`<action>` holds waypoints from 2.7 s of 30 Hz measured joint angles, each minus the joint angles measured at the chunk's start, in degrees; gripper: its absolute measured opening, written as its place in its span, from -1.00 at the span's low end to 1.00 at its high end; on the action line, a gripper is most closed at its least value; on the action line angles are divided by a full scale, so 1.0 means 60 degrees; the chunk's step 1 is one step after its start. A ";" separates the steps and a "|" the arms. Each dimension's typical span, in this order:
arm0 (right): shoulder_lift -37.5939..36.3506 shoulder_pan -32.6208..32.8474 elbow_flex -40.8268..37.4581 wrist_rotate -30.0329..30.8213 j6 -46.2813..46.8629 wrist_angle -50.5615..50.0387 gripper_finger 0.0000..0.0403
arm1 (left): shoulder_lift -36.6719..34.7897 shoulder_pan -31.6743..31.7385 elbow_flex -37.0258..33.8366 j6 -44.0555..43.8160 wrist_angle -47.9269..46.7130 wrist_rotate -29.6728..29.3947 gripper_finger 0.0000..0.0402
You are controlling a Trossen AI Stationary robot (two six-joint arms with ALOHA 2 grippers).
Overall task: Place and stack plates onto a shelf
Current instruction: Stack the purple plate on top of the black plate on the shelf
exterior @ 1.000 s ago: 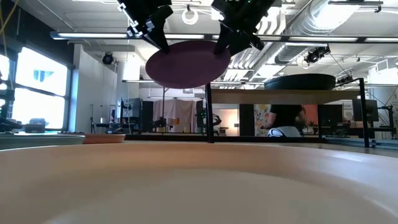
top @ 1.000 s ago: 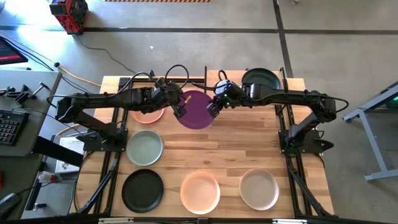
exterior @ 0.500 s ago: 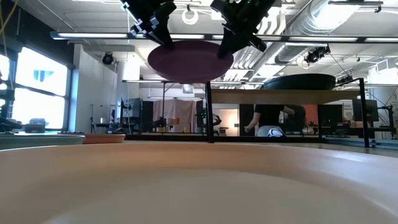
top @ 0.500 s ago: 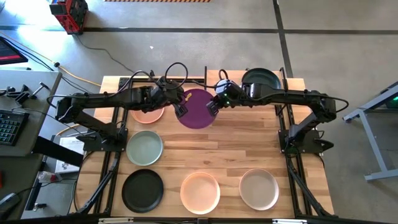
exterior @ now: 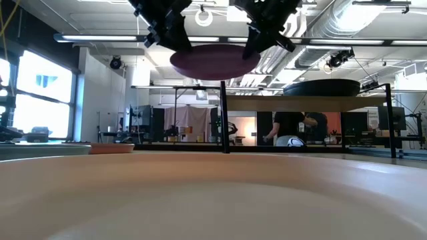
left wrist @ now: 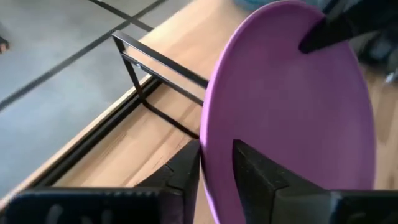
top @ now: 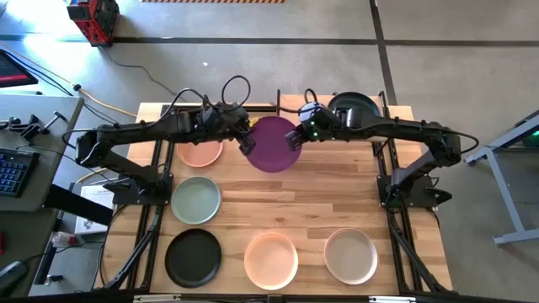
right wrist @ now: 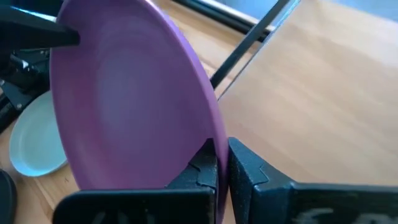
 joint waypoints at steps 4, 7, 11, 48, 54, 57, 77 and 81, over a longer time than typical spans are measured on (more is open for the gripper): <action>-0.0437 -0.0253 0.0000 0.0031 0.0007 -0.0456 -1.00 | 0.0000 0.0161 0.0000 -0.0896 0.0735 0.0154 -0.49; -0.0779 -0.0457 0.0000 0.0029 -0.0016 -0.0990 -1.00 | -0.0070 0.0169 -0.0007 -0.1030 0.1482 0.0255 -0.46; -0.1303 -0.0784 0.0000 0.0154 -0.0065 -0.1824 -1.00 | -0.0111 0.0161 -0.0007 -0.0872 0.2441 0.0279 -0.47; -0.9778 -0.3830 -0.5913 0.1979 0.5408 -0.1986 -1.00 | -0.0142 0.0140 -0.0007 -0.0453 0.2396 0.0461 -0.47; -0.9616 -0.3824 -0.6591 0.2173 0.6499 -0.1506 -1.00 | -0.0141 0.0142 -0.0007 -0.0125 0.2396 0.0454 -0.47; -0.9430 -0.3826 -0.6681 0.2226 0.6880 -0.1525 -1.00 | -0.0142 0.0142 -0.0007 -0.0035 0.2396 0.0454 -0.47; -0.8535 -0.3826 -0.6681 0.2814 0.7027 -0.1199 -0.92 | -0.0141 0.0141 -0.0007 -0.0027 0.2395 0.0454 -0.47; -0.8535 -0.3826 -0.6681 0.2854 0.7013 -0.1167 -0.81 | -0.0139 0.0140 -0.0007 -0.0027 0.2396 0.0454 -0.47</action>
